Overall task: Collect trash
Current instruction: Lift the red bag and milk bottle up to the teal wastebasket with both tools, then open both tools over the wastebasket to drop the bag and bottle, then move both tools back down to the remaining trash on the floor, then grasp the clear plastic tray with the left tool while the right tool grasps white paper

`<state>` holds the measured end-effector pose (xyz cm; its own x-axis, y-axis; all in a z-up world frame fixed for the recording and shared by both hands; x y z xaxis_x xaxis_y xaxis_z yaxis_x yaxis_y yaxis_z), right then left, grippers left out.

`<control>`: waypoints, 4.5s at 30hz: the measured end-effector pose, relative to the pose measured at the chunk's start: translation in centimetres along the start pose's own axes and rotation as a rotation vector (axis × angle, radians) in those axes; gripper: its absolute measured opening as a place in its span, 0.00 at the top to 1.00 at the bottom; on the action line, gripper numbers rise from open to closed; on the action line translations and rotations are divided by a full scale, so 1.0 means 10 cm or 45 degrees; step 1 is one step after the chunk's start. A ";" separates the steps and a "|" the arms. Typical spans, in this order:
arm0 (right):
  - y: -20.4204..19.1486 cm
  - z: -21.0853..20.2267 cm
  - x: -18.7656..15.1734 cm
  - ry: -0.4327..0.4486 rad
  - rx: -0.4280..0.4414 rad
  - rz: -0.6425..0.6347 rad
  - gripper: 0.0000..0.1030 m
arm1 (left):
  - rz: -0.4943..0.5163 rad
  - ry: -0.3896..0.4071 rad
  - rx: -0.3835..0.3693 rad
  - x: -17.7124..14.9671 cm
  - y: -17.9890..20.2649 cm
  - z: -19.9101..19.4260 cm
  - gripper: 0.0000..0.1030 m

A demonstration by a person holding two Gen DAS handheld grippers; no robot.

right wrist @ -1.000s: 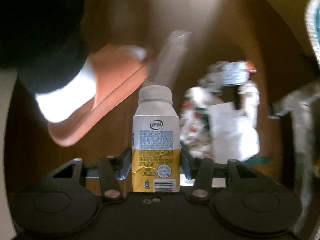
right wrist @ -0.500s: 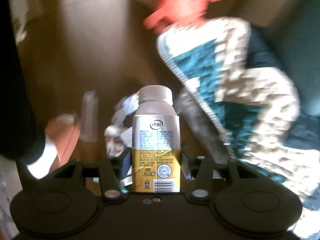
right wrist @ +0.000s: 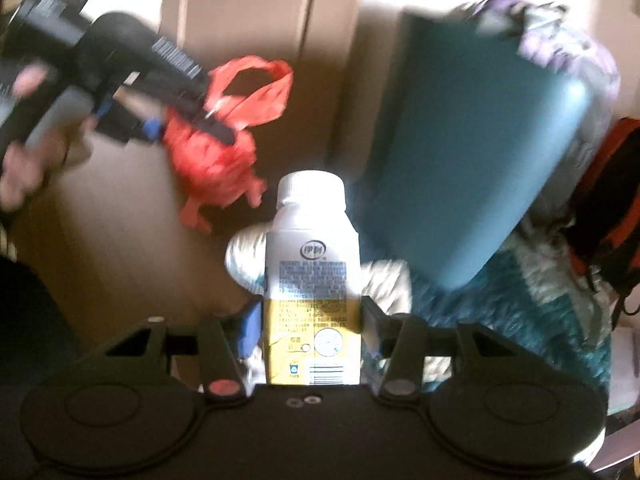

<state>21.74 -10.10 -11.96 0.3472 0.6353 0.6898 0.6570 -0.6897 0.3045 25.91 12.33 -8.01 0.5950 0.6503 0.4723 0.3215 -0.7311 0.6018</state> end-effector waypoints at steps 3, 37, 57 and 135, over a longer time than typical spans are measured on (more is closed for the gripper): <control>0.30 -0.24 0.31 0.095 -0.043 0.059 0.53 | 0.082 0.053 -0.044 0.15 0.35 -0.22 0.64; 2.21 0.36 1.33 0.045 -0.225 0.274 0.52 | 0.661 -0.078 0.057 0.81 2.66 1.00 0.64; 2.20 0.65 1.18 0.011 -0.195 0.230 0.44 | 0.584 -0.207 0.054 0.77 2.47 1.30 0.34; -1.54 4.68 -2.30 -0.822 0.451 0.264 0.40 | -0.385 -0.963 0.814 -2.30 -4.29 2.93 0.09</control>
<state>34.94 2.20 -63.25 0.7375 0.6571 0.1557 0.6732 -0.7335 -0.0936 19.98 22.67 -63.56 0.6606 0.6869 -0.3030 0.7341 -0.6754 0.0694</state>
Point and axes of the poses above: each gripper's, at about its wrist camera, not at the fingertips, and z roughly the way its jaws point, y to its right, x to its top, the point moved 7 cm from there along z, roughly the way its jaws point, and after that the axes turned 14 degrees about -z, right-handed, at the moved point
